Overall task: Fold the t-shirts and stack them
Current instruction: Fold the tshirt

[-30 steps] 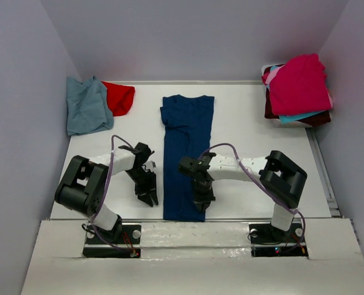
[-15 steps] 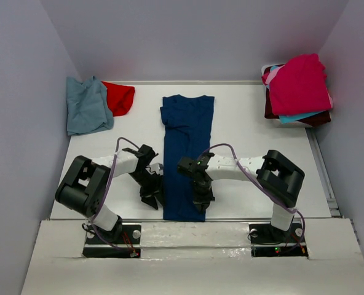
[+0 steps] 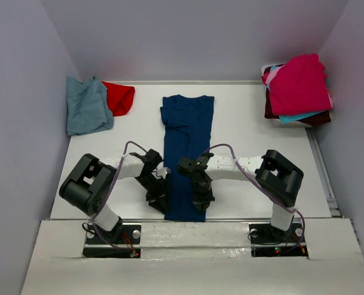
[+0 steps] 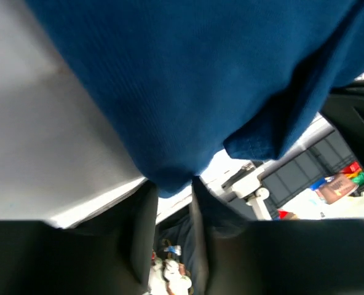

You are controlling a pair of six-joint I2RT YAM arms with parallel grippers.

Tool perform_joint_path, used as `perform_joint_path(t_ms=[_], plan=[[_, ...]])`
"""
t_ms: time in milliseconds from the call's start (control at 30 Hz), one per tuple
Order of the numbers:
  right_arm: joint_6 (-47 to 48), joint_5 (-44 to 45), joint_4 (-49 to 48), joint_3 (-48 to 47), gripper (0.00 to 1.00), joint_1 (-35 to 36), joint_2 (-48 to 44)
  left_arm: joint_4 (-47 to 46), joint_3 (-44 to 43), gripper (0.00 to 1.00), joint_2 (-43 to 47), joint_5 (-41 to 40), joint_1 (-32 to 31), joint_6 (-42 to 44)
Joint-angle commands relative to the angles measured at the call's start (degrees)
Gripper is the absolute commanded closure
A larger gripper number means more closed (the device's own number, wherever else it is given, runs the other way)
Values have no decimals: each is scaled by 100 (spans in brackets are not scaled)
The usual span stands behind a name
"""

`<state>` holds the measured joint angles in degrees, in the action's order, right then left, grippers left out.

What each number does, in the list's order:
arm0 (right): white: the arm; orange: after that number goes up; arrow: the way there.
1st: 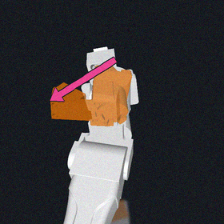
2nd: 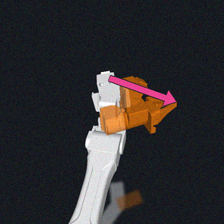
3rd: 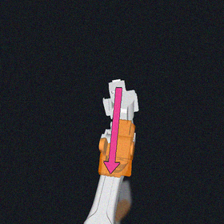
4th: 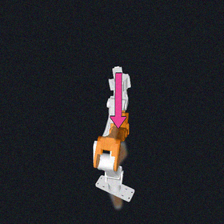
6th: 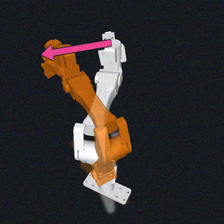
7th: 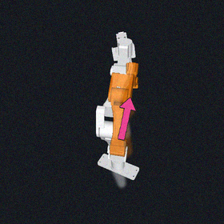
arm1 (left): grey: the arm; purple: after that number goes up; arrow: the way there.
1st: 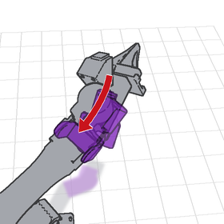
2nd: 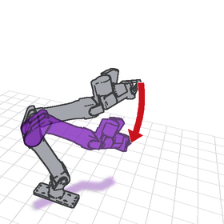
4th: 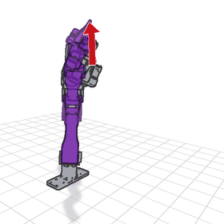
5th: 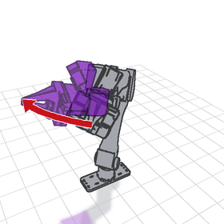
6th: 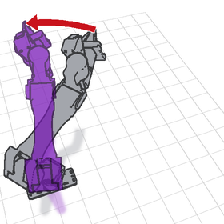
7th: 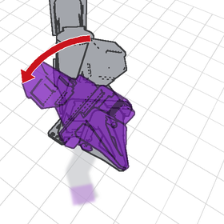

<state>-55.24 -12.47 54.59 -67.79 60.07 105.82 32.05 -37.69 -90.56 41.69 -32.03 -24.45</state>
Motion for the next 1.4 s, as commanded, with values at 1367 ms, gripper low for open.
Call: perform_joint_path(t_ms=[1367], plan=[[-241,254,324,389,93,75,-633,-120,447,94,21,-170,-5,-315]])
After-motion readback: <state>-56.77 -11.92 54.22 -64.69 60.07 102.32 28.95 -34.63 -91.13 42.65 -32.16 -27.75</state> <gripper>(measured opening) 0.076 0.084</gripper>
